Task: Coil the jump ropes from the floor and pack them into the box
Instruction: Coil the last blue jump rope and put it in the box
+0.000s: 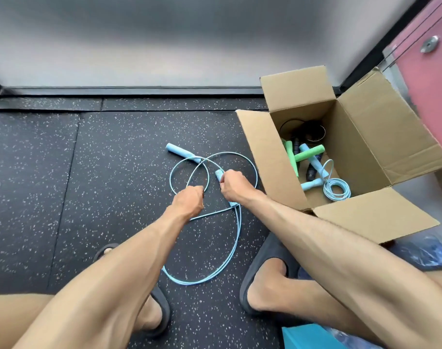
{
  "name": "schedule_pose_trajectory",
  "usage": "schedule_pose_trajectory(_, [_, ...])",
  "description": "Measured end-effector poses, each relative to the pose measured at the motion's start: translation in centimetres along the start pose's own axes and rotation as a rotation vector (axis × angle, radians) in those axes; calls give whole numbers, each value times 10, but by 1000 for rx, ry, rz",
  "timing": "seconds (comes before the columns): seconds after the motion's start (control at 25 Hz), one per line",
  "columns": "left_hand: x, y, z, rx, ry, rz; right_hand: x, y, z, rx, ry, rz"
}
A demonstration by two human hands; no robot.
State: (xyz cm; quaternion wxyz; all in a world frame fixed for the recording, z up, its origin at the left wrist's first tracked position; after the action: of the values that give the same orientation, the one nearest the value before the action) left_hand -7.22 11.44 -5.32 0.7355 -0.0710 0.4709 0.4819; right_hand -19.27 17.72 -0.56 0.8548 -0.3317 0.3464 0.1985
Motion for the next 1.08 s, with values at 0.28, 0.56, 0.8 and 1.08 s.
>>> schedule_pose_trajectory(0.28, [73,-13,-12,49,-153,139,64,69,-17,281,0,95])
schedule_pose_trajectory(0.56, [25,-15,-7,94,192,48,94,43,-26,49,-124,33])
schedule_pose_trajectory(0.8, [-52,-6,6,200,288,-229,39,-8,-14,-128,-58,-160])
schedule_pose_trajectory(1.08, [-165,9,55,181,448,-393,-60,-70,29,-211,-97,-417])
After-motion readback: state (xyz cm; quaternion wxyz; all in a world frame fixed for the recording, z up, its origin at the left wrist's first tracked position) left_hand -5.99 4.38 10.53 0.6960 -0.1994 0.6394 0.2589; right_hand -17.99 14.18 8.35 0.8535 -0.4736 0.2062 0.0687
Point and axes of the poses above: each hand's wrist, its own z-axis away from the middle knuckle, its own x-axis out of the palm, y = z × x, the point moved 10 cm from there along -z, towards the middle knuckle, and after that the axes turned 2 degrees about y, right-handed, at the moved point
